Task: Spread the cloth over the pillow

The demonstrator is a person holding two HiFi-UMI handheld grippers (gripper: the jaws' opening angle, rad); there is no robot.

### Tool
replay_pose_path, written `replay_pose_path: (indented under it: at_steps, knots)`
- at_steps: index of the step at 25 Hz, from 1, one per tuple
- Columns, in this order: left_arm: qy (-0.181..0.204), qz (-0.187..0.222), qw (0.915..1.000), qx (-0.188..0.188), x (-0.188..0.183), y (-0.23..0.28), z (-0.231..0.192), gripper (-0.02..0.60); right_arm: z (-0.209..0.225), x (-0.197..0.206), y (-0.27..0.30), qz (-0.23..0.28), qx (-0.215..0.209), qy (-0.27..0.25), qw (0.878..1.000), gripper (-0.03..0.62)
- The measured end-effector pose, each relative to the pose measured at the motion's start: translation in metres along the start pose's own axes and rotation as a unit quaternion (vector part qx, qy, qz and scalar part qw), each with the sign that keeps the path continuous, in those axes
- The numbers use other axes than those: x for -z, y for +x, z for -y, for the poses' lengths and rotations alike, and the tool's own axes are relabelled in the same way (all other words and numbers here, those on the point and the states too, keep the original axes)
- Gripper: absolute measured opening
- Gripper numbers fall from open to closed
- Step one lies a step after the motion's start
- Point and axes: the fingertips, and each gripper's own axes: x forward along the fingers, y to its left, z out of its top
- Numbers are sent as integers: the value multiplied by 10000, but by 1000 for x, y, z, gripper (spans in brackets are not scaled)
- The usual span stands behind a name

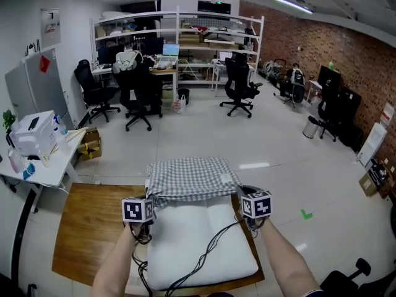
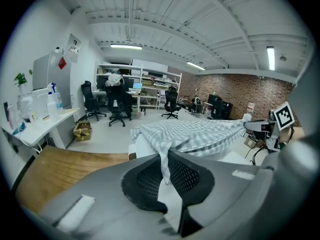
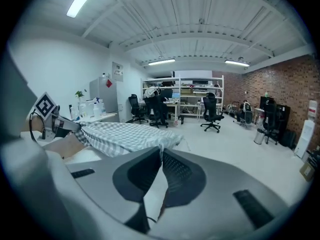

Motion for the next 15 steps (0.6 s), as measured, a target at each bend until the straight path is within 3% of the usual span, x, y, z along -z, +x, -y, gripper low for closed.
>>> replay_pose_path:
  at_steps: [15]
  knots:
    - [-224, -128, 9994, -238, 74, -75, 23, 17, -34, 57, -71, -178, -575, -361, 9975, 31]
